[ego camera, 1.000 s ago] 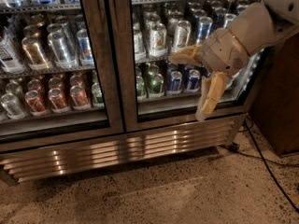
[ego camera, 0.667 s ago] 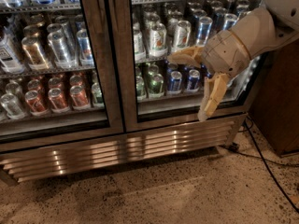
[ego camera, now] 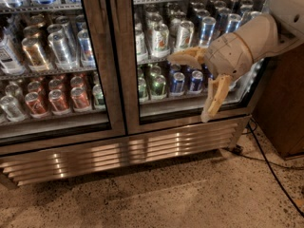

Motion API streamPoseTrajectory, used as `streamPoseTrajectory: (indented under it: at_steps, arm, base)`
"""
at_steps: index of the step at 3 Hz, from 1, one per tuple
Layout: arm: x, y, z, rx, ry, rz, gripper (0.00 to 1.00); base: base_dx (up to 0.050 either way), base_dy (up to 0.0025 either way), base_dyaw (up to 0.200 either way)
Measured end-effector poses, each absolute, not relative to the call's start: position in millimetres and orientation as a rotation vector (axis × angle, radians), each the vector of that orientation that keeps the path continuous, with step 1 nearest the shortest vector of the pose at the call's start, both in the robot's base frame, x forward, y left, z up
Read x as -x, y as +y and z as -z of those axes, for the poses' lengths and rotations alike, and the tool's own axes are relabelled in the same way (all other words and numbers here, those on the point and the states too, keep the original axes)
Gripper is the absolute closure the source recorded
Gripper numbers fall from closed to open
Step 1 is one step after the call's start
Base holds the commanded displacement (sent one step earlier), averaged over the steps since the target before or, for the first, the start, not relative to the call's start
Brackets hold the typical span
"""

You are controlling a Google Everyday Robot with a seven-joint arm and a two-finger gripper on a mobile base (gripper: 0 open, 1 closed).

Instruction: Open left fridge door

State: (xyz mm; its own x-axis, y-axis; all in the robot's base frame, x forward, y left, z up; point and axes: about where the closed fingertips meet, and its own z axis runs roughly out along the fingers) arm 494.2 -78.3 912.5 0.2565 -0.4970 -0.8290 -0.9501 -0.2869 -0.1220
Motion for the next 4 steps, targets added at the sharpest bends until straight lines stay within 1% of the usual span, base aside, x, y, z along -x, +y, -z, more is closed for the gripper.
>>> streamPoseTrajectory:
  at_steps: [1,2,3,4]
  arm:
    - [-497,-73,-912,1.777,1.066,-1.12,0.0]
    - [-504,-67,-909,1.709,1.042,-1.176,0.0]
    - [-507,-64,-910,1.702,1.044,-1.169,0.0]
    - [-512,-63,-910,1.641,1.07,-1.228,0.0]
  base:
    - [0.0,0.0,0.0]
    - [0.0,0.0,0.0]
    - [0.0,0.0,0.0]
    - [0.0,0.0,0.0]
